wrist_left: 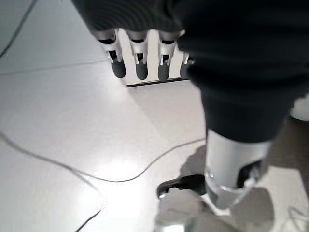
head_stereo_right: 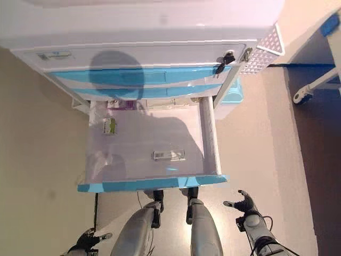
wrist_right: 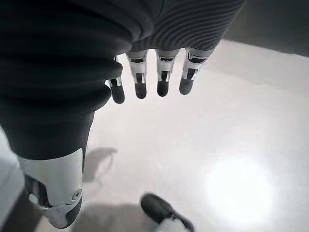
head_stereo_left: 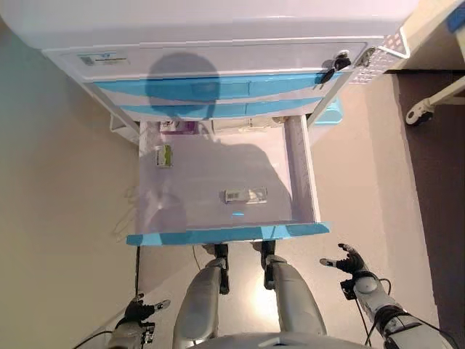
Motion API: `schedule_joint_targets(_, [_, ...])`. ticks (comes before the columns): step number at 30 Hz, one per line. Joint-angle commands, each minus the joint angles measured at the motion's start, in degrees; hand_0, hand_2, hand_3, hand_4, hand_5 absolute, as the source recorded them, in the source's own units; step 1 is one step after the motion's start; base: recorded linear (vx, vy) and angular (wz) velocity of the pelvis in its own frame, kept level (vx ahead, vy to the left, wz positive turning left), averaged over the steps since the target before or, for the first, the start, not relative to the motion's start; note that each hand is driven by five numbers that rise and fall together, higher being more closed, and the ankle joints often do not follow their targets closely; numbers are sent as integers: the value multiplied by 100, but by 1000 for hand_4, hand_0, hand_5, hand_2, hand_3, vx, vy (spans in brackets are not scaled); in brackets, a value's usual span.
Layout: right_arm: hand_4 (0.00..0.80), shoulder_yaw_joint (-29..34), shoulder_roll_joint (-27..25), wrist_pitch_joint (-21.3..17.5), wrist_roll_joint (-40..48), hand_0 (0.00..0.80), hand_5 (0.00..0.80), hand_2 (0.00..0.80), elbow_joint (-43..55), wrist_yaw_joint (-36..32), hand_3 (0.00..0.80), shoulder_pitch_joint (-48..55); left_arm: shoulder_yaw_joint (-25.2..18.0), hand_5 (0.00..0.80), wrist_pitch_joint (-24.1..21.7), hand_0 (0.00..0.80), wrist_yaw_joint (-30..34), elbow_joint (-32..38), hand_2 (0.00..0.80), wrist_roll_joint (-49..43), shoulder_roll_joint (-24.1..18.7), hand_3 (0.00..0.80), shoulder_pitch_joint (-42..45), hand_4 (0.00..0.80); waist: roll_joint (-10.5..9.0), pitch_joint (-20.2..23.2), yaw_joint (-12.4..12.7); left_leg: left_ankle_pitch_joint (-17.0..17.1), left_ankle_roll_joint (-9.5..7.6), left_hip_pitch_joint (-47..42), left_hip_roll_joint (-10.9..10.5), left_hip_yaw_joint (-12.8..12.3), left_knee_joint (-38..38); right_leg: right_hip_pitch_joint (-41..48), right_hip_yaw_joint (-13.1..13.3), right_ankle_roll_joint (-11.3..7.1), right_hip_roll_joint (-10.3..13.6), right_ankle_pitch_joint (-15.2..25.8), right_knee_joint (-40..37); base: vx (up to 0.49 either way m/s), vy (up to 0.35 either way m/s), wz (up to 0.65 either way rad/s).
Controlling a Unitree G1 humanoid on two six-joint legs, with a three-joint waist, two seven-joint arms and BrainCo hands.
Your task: Open the drawer and pick up the medicine
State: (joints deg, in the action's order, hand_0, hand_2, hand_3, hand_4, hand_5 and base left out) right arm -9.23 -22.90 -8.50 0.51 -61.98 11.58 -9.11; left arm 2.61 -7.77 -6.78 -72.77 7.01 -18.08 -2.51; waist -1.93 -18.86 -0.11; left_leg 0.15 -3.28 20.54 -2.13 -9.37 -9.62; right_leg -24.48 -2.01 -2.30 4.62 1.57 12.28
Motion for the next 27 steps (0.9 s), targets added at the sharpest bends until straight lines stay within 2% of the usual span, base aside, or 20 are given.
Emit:
schedule_joint_targets(1, [0,259,-414,-204,655,0,0,0,545,6,0,145,-22,0,50,0,-156,-24,0,-276,-125,0,210,0,-39,160,-56,184,37,11,-176,124,274,-69,144,-309,36,365,72,13,75,-41])
schedule_joint_targets(2, [0,260,-414,-203,655,0,0,0,547,6,0,147,-21,0,50,0,-156,-24,0,-276,-125,0,210,0,-40,158,-52,183,37,8,-176,121,275,-67,147,-310,35,365,72,29,83,-53])
schedule_joint_targets(3, [0,622,-558,-295,947,0,0,0,1215,-20,0,363,-86,0,50,0,-135,3,0,-244,-133,0,223,0,-113,161,-123,124,23,-108,-162,11,270,-6,292,-356,14,383,48,34,75,-53])
schedule_joint_targets(6, [0,1062,-733,-450,1281,0,0,0,2510,-203,0,855,-225,0,54,0,-99,81,0,-207,-136,0,285,0,-212,189,-215,48,15,-277,-145,-90,277,103,422,-405,-6,382,21,27,66,-42])
schedule_joint_targets(7, [0,1062,-733,-450,1281,0,0,0,2510,-203,0,856,-224,0,54,0,-99,81,0,-207,-136,0,285,0,-212,189,-215,48,15,-277,-145,-90,277,103,423,-405,-6,382,21,28,47,-21])
schedule_joint_targets(12, [0,1483,-1315,-560,1440,0,0,0,4826,-860,0,1562,-430,0,89,0,27,114,0,-215,-154,0,342,0,-373,312,-335,-13,42,-434,-158,-171,285,267,481,-463,6,403,-68,11,27,-14])
schedule_joint_targets(14, [0,1558,-1700,-647,1660,0,0,0,5739,-1324,0,1841,-494,0,90,0,102,87,0,-252,-182,0,401,0,-440,354,-336,-74,45,-470,-146,-197,229,300,523,-472,2,403,-53,20,13,-13])
schedule_joint_targets(15, [0,1558,-1700,-647,1660,0,0,0,5739,-1324,0,1841,-494,0,90,0,102,87,0,-252,-181,0,401,0,-440,354,-336,-74,45,-470,-146,-197,229,300,523,-472,2,403,-53,7,11,-8])
schedule_joint_targets(16, [0,1529,-1980,-678,1899,0,0,0,6192,-1610,0,1926,-544,0,86,0,171,61,0,-258,-194,0,427,0,-504,377,-312,-106,42,-481,-137,-234,181,323,559,-478,-9,414,-65,0,0,0])
schedule_joint_targets(17, [0,1530,-1982,-678,1899,0,0,0,6192,-1610,0,1929,-542,0,86,0,171,61,0,-258,-193,0,429,0,-500,363,-314,-124,41,-498,-137,-228,172,339,554,-479,-9,394,-51,0,0,0])
schedule_joint_targets(18, [0,1411,-2240,-695,2399,0,0,0,6589,-1991,0,1934,-600,0,79,0,236,18,0,-288,-225,0,476,0,-560,380,-266,-148,39,-500,-120,-248,114,361,583,-476,-19,395,-42,3,0,-3])
schedule_joint_targets(23, [0,806,-2794,-558,3468,0,0,0,7161,-2694,0,1646,-667,0,139,0,358,-112,0,-378,-334,0,513,0,-620,387,-109,-148,41,-483,-115,-129,63,398,468,-445,4,306,42,0,0,0])
schedule_joint_targets(27, [0,-48,-3085,-441,3557,0,0,0,7276,-2840,0,912,-640,0,202,0,413,-185,0,-471,-388,0,482,0,-632,463,47,-91,49,-442,-143,34,115,440,277,-410,56,251,43,-1,-44,14])
